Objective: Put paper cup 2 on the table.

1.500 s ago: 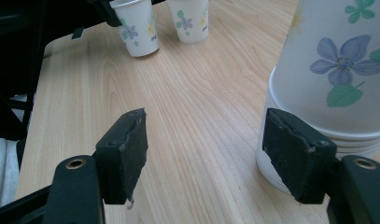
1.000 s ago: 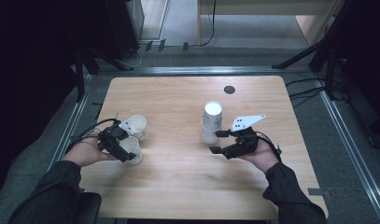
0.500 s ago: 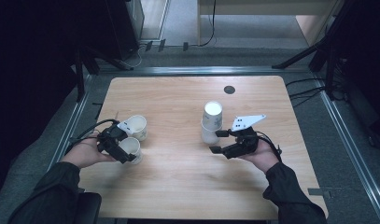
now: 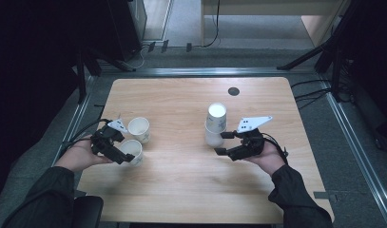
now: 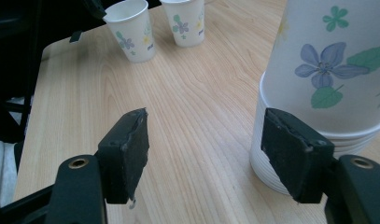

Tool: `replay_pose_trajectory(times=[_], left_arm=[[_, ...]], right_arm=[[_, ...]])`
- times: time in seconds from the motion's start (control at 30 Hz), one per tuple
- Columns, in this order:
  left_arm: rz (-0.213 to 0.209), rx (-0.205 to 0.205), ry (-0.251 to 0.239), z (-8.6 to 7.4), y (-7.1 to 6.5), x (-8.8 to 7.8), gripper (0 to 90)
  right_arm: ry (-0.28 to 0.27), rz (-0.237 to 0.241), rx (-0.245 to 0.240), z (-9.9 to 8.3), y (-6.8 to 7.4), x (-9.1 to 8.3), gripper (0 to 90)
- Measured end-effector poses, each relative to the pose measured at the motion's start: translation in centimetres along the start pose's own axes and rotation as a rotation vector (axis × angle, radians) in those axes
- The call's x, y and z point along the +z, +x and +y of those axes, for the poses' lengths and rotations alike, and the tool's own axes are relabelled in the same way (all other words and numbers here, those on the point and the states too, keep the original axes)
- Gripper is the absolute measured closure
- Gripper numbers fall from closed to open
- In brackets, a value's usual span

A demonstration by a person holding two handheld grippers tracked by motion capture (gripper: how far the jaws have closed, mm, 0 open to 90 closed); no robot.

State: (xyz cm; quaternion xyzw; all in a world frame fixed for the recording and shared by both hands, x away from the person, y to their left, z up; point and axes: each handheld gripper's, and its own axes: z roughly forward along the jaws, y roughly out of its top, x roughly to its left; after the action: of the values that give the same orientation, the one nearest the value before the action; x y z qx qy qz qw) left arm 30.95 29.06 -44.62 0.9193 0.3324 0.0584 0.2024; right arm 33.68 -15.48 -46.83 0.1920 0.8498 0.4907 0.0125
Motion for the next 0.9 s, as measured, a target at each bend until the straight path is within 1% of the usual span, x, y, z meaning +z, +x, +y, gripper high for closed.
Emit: replay_pose_trajectory(times=[0.13, 0.17, 0.23, 0.33, 0.4, 0.47, 0.5, 0.53, 0.57, 0.63, 0.9], left_arm=[[-0.005, -0.009, -0.029, 0.0, 0.2, -0.8, 10.9], [-0.001, -0.013, -0.036, 0.0, 0.3, -1.0, 10.9], [-0.019, -0.034, -0.059, -0.1, 0.5, -1.5, 11.0], [-0.015, -0.037, -0.085, 0.0, 0.6, -2.2, 11.0], [-0.019, -0.045, -0.111, 0.2, 0.5, -2.8, 11.1], [-0.014, -0.047, -0.139, 0.4, 0.4, -3.2, 11.8], [-0.004, -0.044, -0.151, 0.6, 0.3, -3.4, 12.4], [-0.006, -0.046, -0.160, 0.8, 0.3, -3.6, 12.4], [-0.020, -0.051, -0.172, 1.0, 0.3, -3.7, 12.4], [-0.016, -0.049, -0.186, 1.4, 0.1, -3.8, 12.5], [-0.033, -0.046, -0.237, 3.5, -0.7, -3.7, 12.9]], right_arm=[[0.000, 0.000, 0.000, 0.0, 0.0, 0.0, 32.3], [0.000, 0.001, 0.001, 0.0, 0.0, 0.0, 32.3], [0.001, 0.000, 0.000, 0.0, 0.0, 0.0, 32.3], [0.000, 0.000, -0.002, 0.0, 0.0, 0.0, 32.3], [0.000, 0.000, -0.001, 0.0, 0.0, 0.0, 32.3], [-0.001, -0.001, -0.003, 0.0, 0.0, 0.0, 32.3], [-0.002, -0.002, -0.002, 0.0, -0.1, 0.0, 32.3], [-0.003, -0.001, -0.001, 0.0, -0.1, -0.1, 32.3], [-0.004, -0.001, 0.001, 0.0, -0.1, -0.1, 32.3], [-0.004, -0.003, 0.000, 0.0, -0.1, -0.1, 32.3], [-0.009, -0.005, -0.002, 0.0, -0.1, -0.3, 32.3]])
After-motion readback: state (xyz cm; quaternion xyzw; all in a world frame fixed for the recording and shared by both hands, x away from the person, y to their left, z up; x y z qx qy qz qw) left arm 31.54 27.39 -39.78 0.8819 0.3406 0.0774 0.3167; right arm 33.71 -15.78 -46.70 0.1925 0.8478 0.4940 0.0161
